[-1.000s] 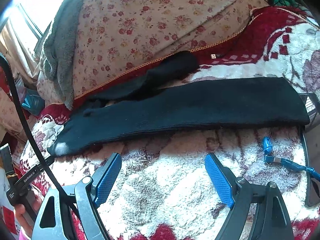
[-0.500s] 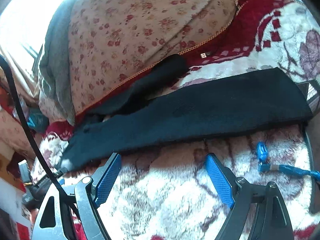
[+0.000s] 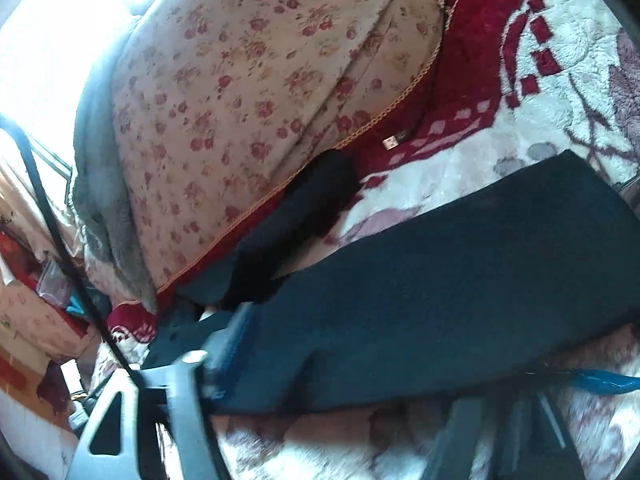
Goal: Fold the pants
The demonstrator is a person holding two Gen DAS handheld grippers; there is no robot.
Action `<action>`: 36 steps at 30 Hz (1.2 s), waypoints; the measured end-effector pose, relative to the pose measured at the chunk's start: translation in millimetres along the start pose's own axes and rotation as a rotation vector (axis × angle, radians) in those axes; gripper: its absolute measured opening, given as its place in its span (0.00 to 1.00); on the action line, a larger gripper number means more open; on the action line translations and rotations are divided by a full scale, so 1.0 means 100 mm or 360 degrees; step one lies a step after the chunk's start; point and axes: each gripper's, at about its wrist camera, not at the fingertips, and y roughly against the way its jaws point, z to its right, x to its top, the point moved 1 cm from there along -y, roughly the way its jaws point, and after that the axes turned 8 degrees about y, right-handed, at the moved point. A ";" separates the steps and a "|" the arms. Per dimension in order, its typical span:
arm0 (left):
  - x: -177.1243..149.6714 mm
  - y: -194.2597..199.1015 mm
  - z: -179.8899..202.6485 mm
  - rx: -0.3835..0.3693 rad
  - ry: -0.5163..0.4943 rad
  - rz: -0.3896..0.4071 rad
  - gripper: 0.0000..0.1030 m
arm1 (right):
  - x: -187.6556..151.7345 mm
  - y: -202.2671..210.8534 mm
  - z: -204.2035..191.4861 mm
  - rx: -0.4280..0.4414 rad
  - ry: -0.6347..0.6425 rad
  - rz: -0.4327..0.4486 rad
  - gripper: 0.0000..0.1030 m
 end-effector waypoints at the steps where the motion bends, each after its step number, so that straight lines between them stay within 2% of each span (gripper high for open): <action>1: 0.01 0.00 0.00 -0.0003 0.0003 0.0003 0.64 | 0.00 0.00 0.05 0.0001 -0.0034 0.0018 0.39; 2: 0.04 -0.01 -0.02 0.0028 0.0011 0.0019 0.37 | 0.01 -0.01 0.09 0.0006 -0.0052 0.0026 0.35; 3: 0.06 -0.03 -0.04 0.0090 0.0009 0.0034 0.25 | 0.01 -0.01 0.13 0.0015 -0.0073 0.0032 0.28; 4: 0.08 -0.05 -0.08 0.0117 0.0013 0.0034 0.19 | 0.02 0.00 0.16 0.0027 -0.0087 0.0035 0.22; 5: 0.10 -0.07 -0.12 0.0087 0.0031 0.0024 0.15 | 0.02 -0.01 0.17 0.0030 -0.0088 0.0030 0.20; 9: 0.07 0.05 -0.14 0.0083 -0.0031 0.0081 0.11 | 0.04 -0.01 0.12 0.0060 -0.0022 0.0013 0.13; 12: 0.07 0.22 -0.16 0.0075 -0.0098 0.0133 0.10 | 0.02 -0.02 0.03 0.0069 0.0048 -0.0001 0.11; 16: 0.10 0.39 -0.27 0.0109 -0.0116 0.0133 0.10 | -0.04 0.01 -0.09 0.0117 0.0085 -0.0035 0.11; 23: -0.05 0.77 -0.73 0.0181 -0.0141 0.0135 0.10 | -0.33 0.08 -0.38 0.0207 0.0162 -0.0132 0.11; 29: -0.13 0.93 -1.10 0.0220 -0.0061 0.0134 0.10 | -0.63 0.13 -0.58 0.0278 0.0214 -0.0214 0.11; 32: -0.19 0.91 -1.14 0.0220 -0.0044 0.0113 0.11 | -0.70 0.16 -0.57 0.0243 0.0223 -0.0218 0.11; 36: -0.24 0.86 -1.19 0.0214 -0.0025 0.0095 0.14 | -0.66 0.24 -0.33 0.0149 0.0084 -0.0198 0.12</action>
